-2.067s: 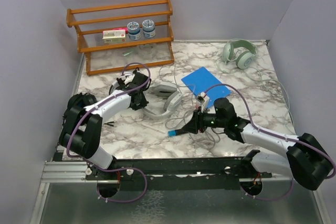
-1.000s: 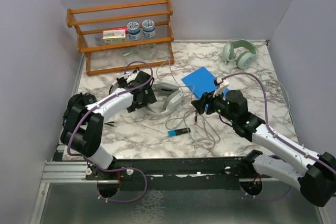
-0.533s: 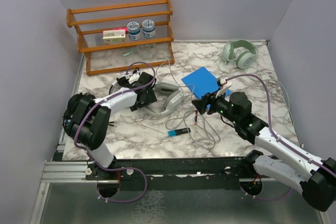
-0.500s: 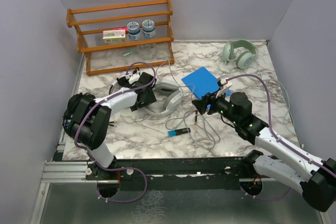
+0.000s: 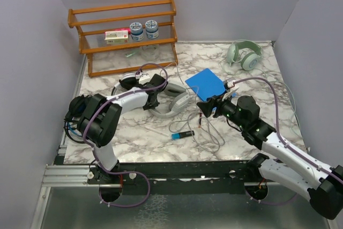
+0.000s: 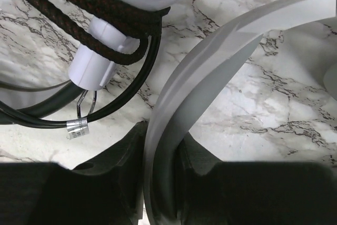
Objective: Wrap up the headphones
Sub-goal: Wrap the headphones cable around the headphones.
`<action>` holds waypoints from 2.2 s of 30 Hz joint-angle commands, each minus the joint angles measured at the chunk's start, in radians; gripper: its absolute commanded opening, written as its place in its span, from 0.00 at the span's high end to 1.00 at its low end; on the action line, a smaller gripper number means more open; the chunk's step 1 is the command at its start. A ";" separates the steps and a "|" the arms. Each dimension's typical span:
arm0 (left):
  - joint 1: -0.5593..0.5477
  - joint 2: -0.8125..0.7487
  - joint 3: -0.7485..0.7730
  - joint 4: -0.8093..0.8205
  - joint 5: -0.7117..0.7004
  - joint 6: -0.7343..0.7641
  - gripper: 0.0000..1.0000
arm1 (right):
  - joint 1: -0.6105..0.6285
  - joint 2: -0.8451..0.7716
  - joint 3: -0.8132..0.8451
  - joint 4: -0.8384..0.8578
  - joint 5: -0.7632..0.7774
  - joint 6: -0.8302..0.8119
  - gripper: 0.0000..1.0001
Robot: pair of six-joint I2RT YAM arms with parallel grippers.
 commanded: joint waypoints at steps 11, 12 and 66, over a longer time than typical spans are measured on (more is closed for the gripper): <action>-0.015 -0.424 0.238 -0.203 0.045 0.245 0.94 | 0.000 -0.258 0.056 -0.094 0.209 -0.079 0.37; -0.015 -0.449 0.261 -0.219 0.054 0.252 0.94 | -0.001 -0.274 0.061 -0.099 0.229 -0.080 0.36; -0.066 -0.595 0.304 -0.311 0.598 0.541 1.00 | -0.001 -0.086 0.639 -0.237 -0.250 -0.469 0.98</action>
